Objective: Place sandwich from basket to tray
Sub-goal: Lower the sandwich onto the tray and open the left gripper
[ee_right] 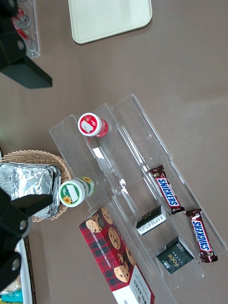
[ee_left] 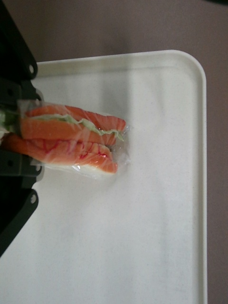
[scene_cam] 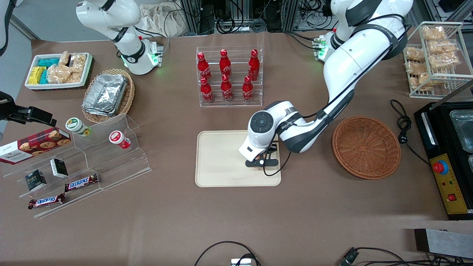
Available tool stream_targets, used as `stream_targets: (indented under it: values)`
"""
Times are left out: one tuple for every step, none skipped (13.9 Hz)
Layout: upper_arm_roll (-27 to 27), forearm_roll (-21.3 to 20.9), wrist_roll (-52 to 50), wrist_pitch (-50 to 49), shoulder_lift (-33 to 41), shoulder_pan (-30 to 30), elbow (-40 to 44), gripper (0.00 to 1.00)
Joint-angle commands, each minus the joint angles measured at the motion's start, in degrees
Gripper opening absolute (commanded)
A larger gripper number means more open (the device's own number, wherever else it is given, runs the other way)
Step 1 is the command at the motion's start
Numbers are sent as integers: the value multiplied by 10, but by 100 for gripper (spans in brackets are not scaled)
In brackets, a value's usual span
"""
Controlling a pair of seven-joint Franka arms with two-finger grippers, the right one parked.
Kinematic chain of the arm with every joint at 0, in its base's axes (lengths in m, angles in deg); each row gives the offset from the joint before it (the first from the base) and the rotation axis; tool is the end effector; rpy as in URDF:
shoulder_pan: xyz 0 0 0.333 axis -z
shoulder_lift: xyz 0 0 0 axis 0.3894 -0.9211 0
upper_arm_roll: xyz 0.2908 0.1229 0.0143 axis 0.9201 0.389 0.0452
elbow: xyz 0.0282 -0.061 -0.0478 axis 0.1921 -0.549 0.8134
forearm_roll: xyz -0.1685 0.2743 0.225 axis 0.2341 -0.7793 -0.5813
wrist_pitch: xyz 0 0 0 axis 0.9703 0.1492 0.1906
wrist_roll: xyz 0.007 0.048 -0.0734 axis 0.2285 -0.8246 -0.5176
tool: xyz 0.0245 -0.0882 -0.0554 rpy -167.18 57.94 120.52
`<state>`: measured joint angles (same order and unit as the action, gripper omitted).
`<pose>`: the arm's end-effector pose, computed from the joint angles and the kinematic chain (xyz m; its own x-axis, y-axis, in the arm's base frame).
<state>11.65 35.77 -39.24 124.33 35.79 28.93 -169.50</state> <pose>0.5496 -0.4400 0.2223 0.9998 0.0128 -0.0165 0.0122 -0.9993 -0.0346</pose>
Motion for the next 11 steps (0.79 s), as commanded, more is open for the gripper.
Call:
stream_targets:
  values:
    - [14,-10,-11,1,-5,15,12,100]
    - [14,-10,-11,1,-4,15,15,100]
    - [13,-8,-10,1,-3,15,22,100]
    - [13,-6,-10,0,-1,15,28,100]
    - [13,-5,-11,-1,0,14,29,100]
    - [12,-4,-11,-4,3,13,32,100]
    - [11,-2,-11,-7,9,12,38,100]
    - [9,-2,-11,-14,16,8,39,100]
    - [5,0,-11,-24,20,8,40,100]
    - [5,9,-10,-30,25,8,40,100]
    - [5,15,-9,-31,30,7,40,100]
